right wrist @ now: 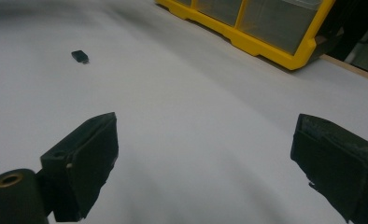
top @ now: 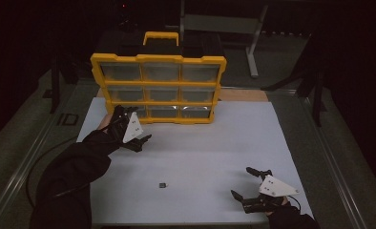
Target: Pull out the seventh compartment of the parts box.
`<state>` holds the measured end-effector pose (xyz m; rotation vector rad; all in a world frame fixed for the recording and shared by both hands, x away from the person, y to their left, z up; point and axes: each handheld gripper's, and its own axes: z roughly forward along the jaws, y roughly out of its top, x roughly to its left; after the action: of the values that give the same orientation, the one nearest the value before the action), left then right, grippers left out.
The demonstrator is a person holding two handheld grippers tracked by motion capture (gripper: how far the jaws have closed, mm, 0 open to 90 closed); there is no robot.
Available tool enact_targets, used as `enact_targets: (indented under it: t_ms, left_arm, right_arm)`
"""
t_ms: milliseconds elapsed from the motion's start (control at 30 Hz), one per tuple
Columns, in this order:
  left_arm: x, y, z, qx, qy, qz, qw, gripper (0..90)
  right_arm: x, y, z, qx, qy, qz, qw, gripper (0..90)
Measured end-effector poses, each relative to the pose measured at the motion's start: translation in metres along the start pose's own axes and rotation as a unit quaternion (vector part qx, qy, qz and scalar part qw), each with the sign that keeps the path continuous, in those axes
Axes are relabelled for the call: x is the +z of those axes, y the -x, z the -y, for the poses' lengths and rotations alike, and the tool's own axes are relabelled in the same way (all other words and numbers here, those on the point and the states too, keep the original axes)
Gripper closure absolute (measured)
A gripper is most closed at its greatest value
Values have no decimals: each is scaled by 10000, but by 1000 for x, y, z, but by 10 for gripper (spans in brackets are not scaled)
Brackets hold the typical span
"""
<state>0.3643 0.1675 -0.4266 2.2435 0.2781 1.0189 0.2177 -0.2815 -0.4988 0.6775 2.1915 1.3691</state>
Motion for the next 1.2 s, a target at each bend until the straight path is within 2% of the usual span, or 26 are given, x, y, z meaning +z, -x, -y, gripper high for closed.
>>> enact_targets:
  t_ms: [133, 500, 667, 767, 1000, 1200]
  left_arm:
    - [5, -1, 1, 158, -60, -7, 9999, 28]
    - [12, -3, 6, 559, -24, -123, 9984, 121]
    - [16, -4, 9, 608, -103, -143, 9980, 144]
    - [21, -4, 13, 707, -176, -139, 9972, 163]
    - [32, -3, 19, 883, -284, -310, 9952, 230]
    - [39, -7, 23, 933, -394, -415, 9940, 281]
  right_arm:
    - [0, 0, 0, 13, -1, 0, 10000, 76]
    - [0, 0, 0, 30, -4, -16, 10000, 77]
    - [0, 0, 0, 35, -2, -26, 10000, 76]
    - [0, 0, 0, 31, 1, -30, 10000, 76]
    - [0, 0, 0, 34, 0, -26, 10000, 76]
    - [0, 0, 1, 42, 4, -21, 10000, 77]
